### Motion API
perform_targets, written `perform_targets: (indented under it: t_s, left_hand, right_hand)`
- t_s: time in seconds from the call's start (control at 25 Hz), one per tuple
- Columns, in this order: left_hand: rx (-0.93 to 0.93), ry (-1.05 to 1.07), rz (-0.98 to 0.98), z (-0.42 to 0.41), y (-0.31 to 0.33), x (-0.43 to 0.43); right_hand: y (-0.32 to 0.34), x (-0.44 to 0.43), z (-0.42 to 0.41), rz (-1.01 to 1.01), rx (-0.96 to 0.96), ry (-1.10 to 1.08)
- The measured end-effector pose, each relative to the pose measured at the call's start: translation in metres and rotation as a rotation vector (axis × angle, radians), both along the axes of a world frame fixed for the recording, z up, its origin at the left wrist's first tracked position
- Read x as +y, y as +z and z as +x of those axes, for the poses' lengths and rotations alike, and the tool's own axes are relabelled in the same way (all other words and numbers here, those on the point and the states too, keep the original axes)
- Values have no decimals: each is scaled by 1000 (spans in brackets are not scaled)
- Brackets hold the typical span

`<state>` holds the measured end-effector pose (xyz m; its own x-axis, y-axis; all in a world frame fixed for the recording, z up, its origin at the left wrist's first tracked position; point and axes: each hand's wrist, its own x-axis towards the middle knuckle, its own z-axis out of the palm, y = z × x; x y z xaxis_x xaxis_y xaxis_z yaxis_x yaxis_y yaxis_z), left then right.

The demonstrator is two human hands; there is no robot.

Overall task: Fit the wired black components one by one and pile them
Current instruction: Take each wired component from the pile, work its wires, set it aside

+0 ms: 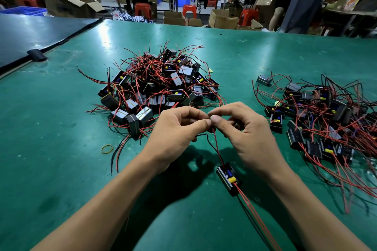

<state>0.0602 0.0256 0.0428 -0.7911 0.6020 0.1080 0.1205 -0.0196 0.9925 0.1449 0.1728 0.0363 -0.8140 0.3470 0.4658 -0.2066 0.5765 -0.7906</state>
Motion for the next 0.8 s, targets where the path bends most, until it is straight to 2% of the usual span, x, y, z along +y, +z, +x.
perform_targets:
  t_s: [0.2, 0.44, 0.52, 0.64, 0.8]
  left_hand:
    - [-22, 6, -27, 2, 1, 2]
    - [-18, -48, -63, 2, 6, -1]
    - [-35, -111, -64, 1, 8, -4]
    - [-87, -184, -38, 1, 10, -6]
    - [-111, -205, -22, 1, 9, -6]
  right_hand:
    - [-2, 2, 2, 303, 12, -42]
    - [2, 10, 5, 404, -79, 14]
    - [5, 12, 6, 249, -143, 101]
    - [10, 16, 7, -130, -237, 256]
    - [8, 12, 6, -433, -266, 304]
